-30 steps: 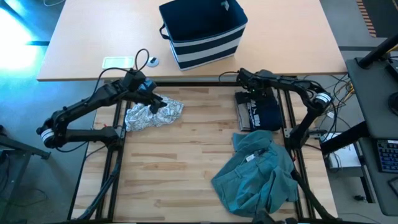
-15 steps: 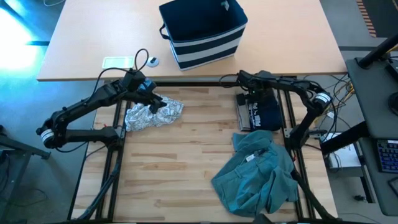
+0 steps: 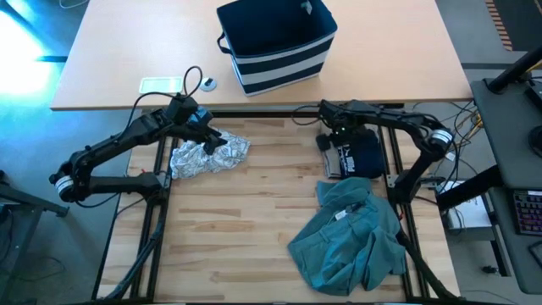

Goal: Fold Laundry from Bin
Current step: Stack the folded blue boxer on top of the folded brown shorts

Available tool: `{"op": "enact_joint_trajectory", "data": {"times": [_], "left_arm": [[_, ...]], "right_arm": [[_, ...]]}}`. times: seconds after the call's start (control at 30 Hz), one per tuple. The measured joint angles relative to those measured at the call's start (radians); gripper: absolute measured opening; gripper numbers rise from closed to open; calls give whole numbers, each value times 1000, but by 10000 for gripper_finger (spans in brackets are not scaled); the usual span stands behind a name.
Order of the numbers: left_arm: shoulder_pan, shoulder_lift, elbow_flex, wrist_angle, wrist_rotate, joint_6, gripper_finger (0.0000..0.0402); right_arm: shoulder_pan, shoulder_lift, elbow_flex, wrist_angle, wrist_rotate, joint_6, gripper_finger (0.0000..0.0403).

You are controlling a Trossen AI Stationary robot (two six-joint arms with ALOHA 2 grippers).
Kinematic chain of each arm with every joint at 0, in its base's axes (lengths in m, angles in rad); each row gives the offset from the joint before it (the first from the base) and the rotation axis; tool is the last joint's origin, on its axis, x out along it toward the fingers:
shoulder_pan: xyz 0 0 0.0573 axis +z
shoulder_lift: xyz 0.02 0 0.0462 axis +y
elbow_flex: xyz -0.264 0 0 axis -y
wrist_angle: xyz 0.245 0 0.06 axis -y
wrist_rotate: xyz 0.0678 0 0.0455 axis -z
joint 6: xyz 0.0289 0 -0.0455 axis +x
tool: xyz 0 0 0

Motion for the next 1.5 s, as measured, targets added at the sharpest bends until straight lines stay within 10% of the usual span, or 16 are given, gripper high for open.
{"op": "enact_joint_trajectory", "data": {"times": [0.2, 0.67, 0.87, 1.17, 1.5], "left_arm": [[0, 0, 0, -1, 0, -1, 230], [0, 0, 0, 3, 0, -11, 230], [0, 0, 0, 3, 0, -11, 230], [0, 0, 0, 3, 0, 2, 230], [0, 0, 0, 3, 0, 4, 230]], "right_arm": [[0, -2, -1, -51, 93, 60, 34], [-73, 59, -1, 47, 185, 156, 248], [-73, 77, -1, 47, 212, 161, 199], [-84, 78, -1, 40, 225, 163, 24], [-60, 29, 43, -83, 158, 96, 9]]}}
